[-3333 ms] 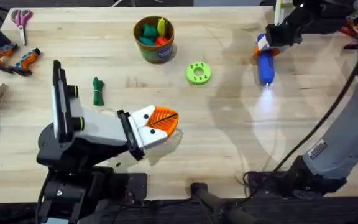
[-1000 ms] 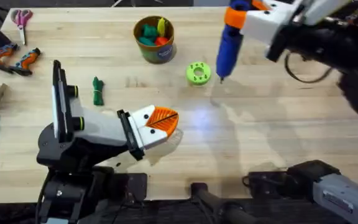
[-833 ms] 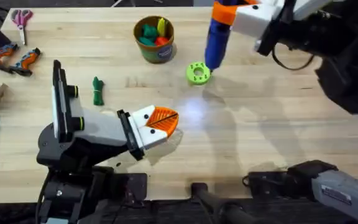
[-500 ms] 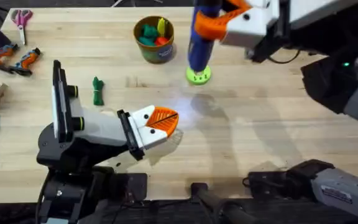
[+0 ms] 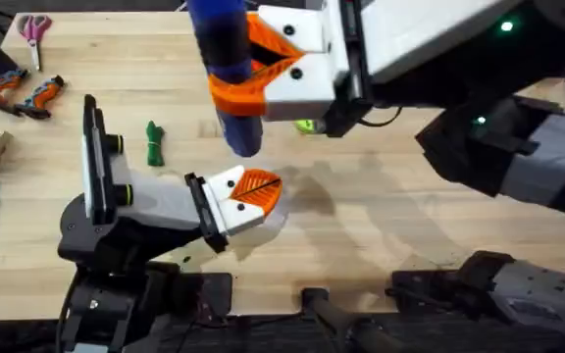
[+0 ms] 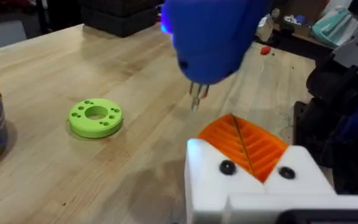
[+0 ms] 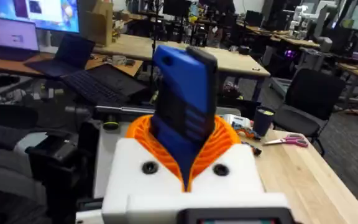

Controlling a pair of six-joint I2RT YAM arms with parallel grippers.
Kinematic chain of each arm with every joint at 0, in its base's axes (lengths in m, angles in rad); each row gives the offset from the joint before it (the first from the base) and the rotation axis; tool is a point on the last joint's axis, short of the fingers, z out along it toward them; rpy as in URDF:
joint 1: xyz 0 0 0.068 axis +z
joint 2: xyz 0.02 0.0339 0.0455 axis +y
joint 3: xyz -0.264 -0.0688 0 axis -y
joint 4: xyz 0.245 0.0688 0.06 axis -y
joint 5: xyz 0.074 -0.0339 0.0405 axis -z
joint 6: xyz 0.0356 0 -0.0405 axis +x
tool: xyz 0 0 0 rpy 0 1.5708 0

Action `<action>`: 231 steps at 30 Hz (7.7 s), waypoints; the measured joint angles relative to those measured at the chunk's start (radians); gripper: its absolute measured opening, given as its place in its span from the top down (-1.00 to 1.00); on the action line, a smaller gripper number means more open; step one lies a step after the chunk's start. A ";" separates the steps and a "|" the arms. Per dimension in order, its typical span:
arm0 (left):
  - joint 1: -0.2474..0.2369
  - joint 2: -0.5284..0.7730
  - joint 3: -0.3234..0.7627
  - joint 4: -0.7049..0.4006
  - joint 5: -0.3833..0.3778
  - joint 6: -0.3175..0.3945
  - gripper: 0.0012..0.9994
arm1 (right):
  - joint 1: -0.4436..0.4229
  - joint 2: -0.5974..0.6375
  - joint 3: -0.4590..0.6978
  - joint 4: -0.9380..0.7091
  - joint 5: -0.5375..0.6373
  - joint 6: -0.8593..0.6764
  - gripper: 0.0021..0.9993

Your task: Pick up the gripper from the table and insert it into the empty holder that is missing its gripper. Then pick up a screw, insert it into the mounting hole, and use the screwdriver to tighten it. Finally, clean up the table by picking up the vegetable and placing it into the bucket.

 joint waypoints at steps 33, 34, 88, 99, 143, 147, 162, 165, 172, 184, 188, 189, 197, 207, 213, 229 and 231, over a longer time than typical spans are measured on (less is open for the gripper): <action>0.000 0.000 0.000 0.000 0.000 0.000 0.99 | 0.098 0.022 0.002 -0.003 0.105 0.097 0.95; 0.000 0.000 0.000 0.000 0.000 0.000 0.99 | 0.099 0.022 0.002 -0.003 0.105 0.098 0.95; 0.000 0.000 0.000 0.000 -0.002 0.000 0.99 | 0.118 0.061 0.005 -0.012 0.105 0.060 0.95; 0.000 0.000 0.000 0.000 -0.002 0.000 0.99 | 0.118 0.061 0.036 0.025 0.105 0.059 0.95; 0.000 0.000 0.000 0.000 -0.002 0.000 0.99 | -0.484 0.180 0.151 -0.858 0.697 -1.335 0.95; 0.000 0.000 0.000 0.000 -0.002 0.000 0.99 | -0.484 0.264 0.151 -0.851 0.767 -1.453 0.95; 0.000 0.000 0.000 0.000 -0.002 0.000 0.99 | -0.548 0.489 0.151 -0.755 0.868 -1.534 0.95; 0.000 0.000 0.000 0.000 -0.002 0.000 0.99 | -0.547 0.504 0.151 -0.752 0.868 -1.545 0.95; 0.000 0.000 0.000 0.000 -0.002 0.000 0.99 | -0.547 0.507 0.153 -0.753 0.872 -1.563 0.68; 0.000 0.000 0.000 0.000 -0.002 0.000 0.99 | -0.547 0.502 0.185 -0.737 0.879 -1.575 -0.88; 0.000 0.000 0.000 0.000 -0.002 0.000 0.99 | -0.547 0.472 0.185 -0.747 0.879 -1.508 -0.88; 0.000 0.000 0.000 0.000 -0.002 0.000 0.99 | -0.547 0.456 0.185 -0.748 0.879 -1.481 -0.88; 0.000 0.000 0.000 0.000 -0.002 0.000 0.99 | -0.547 0.208 0.185 -0.856 0.879 -1.175 -0.88; 0.000 0.000 0.000 0.000 -0.002 0.000 0.99 | -0.546 -0.137 0.185 -1.007 0.879 -0.520 -0.88; 0.000 0.000 0.000 0.000 -0.002 0.000 0.99 | -0.546 -0.251 0.185 -1.149 0.879 -0.232 -0.88; 0.000 0.000 -0.003 0.050 -0.051 0.015 -0.97 | -0.546 -0.298 0.392 -1.631 0.879 -0.074 -0.88; 0.000 0.000 -0.002 0.063 -0.097 0.012 -0.97 | -0.546 -0.289 0.443 -1.694 0.879 -0.073 -0.88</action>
